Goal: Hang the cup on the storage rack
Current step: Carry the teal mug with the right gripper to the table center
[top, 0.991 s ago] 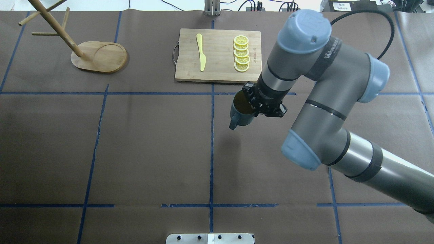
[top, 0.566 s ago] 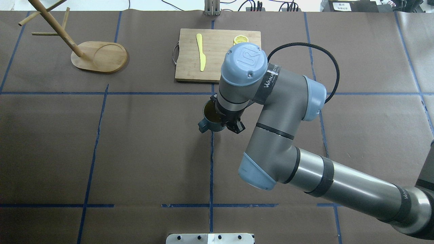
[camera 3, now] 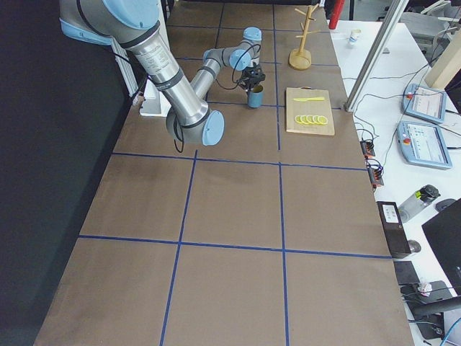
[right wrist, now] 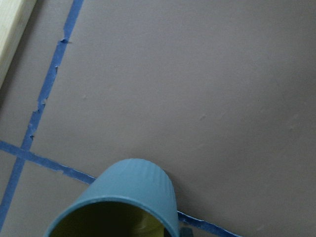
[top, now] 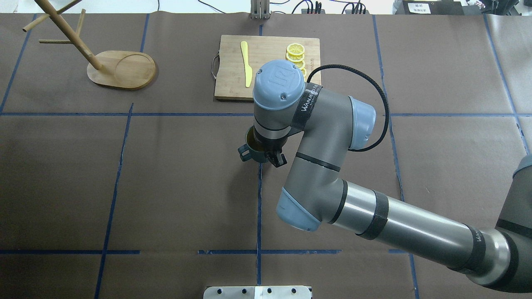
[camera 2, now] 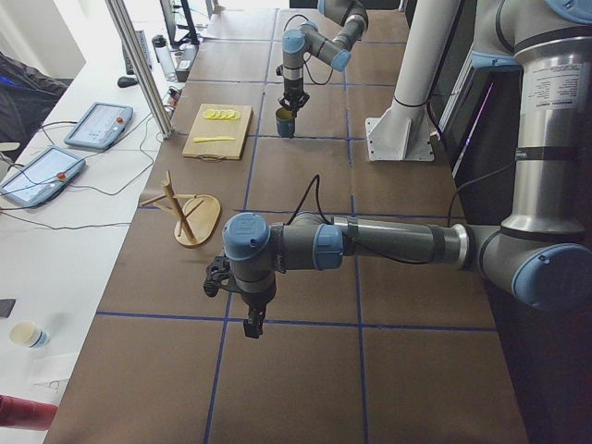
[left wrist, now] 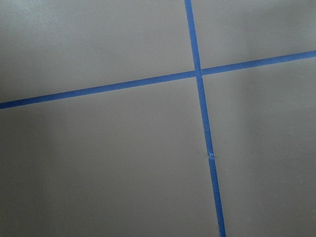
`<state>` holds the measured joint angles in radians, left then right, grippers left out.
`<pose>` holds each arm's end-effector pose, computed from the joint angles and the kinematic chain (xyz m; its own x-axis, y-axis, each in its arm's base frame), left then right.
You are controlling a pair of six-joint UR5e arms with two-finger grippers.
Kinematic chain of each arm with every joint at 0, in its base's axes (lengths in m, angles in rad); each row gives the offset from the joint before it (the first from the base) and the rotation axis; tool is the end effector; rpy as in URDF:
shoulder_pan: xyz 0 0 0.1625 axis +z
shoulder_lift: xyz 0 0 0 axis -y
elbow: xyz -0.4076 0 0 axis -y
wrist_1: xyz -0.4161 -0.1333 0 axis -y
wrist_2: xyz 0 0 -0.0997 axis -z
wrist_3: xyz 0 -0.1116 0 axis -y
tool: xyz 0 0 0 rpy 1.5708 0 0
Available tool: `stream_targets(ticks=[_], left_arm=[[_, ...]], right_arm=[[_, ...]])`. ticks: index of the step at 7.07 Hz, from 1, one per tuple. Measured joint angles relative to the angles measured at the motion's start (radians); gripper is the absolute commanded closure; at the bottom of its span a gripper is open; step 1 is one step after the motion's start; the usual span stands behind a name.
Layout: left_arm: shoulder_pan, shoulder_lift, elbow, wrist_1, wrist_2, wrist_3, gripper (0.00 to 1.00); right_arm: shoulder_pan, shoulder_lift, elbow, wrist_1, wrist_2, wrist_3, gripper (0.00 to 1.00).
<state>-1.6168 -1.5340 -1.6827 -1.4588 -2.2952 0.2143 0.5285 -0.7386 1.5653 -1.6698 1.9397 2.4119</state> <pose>-0.0821 -0.4932 0.6258 0.7397 0.1548 -0.6549 -0.1139 0.9879 0.1048 -0.5808 -0.4469 0.1422 0.2337 0.9415 0.2427 -0.6561 0.3369 -0.6753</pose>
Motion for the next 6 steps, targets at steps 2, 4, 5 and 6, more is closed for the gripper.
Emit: stream_targets(ticks=[2, 4, 5, 6], left_arm=[[0.0, 0.0, 0.0, 0.0, 0.0, 0.0, 0.0], [0.0, 0.0, 0.001, 0.0, 0.0, 0.0, 0.0], [0.0, 0.0, 0.0, 0.0, 0.0, -0.001, 0.0], [0.0, 0.0, 0.0, 0.0, 0.0, -0.001, 0.0]], right_arm=[[-0.001, 0.001, -0.004, 0.019, 0.006, 0.029, 0.95], [-0.004, 0.001, -0.005, 0.026, 0.01, 0.036, 0.9], [-0.01, 0.001, -0.005, 0.027, 0.01, 0.032, 0.67], [-0.014, -0.001, -0.005, 0.027, 0.01, 0.029, 0.01]])
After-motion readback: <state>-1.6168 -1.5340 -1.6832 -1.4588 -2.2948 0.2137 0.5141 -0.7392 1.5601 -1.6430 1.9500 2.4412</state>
